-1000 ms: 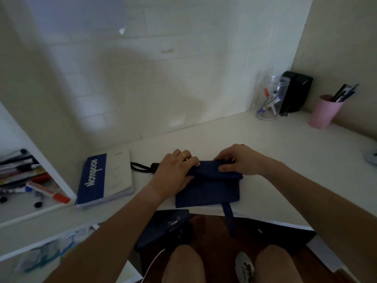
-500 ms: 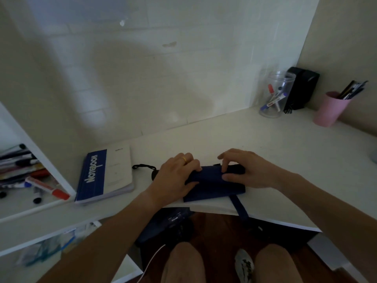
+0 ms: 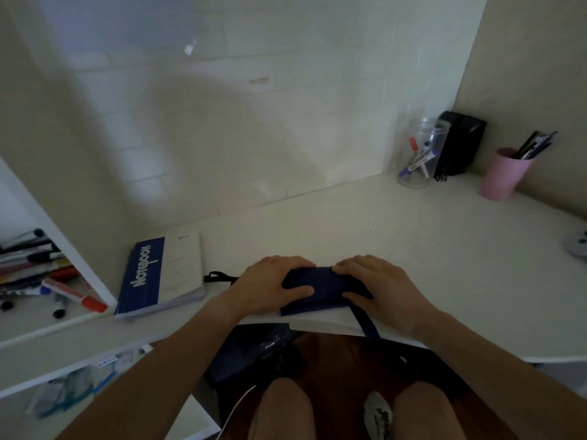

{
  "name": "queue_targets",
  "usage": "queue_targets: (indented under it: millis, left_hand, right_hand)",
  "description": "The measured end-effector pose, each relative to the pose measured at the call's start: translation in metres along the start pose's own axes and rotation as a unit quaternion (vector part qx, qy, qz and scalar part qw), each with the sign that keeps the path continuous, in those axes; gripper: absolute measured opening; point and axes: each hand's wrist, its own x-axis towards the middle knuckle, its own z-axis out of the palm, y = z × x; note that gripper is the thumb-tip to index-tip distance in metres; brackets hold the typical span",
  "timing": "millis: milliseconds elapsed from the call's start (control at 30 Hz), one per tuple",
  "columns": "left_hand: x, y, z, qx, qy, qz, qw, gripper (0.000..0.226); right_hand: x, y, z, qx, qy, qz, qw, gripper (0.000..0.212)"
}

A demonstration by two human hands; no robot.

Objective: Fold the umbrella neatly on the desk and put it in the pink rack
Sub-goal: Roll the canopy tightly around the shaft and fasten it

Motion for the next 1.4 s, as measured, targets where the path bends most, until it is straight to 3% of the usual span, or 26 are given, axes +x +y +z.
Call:
queue_targets:
  millis: [167,333,433,567,833,1133,1300,1400]
  left_hand:
    - [-0.007,0.004,0.007,-0.022,0.03,0.014,0.999,0.041]
    - [-0.011,0.011,0.019,-0.017,0.074,0.013,0.997,0.035]
    - [-0.012,0.02,0.026,0.007,0.112,0.006,0.994,0.035]
    - [-0.007,0.035,0.039,0.049,0.175,0.026,0.983,0.037]
    - [0.001,0.053,0.058,0.125,0.23,0.091,0.961,0.034]
    - [-0.002,0.049,0.066,0.169,0.257,0.183,0.934,0.027]
    - [-0.002,0.043,0.066,0.161,0.25,0.19,0.936,0.028]
    - [-0.002,0.041,0.067,0.149,0.249,0.19,0.938,0.03]
  right_hand:
    - [-0.059,-0.038,0.023,-0.039,0.115,0.069,0.99,0.061]
    - [-0.098,-0.048,0.05,-0.148,0.184,0.104,0.966,0.03]
    - [-0.098,-0.048,0.056,-0.159,0.196,0.077,0.965,0.033]
    - [-0.095,-0.049,0.048,-0.146,0.195,0.05,0.969,0.036]
    - [-0.068,-0.047,0.009,-0.14,0.145,-0.038,0.979,0.023]
    - [-0.035,-0.013,-0.036,0.115,0.132,0.171,0.969,0.015]
    - [-0.02,0.003,-0.047,0.155,0.072,0.185,0.968,0.009]
    - [-0.008,0.01,-0.053,0.109,0.007,0.183,0.977,0.008]
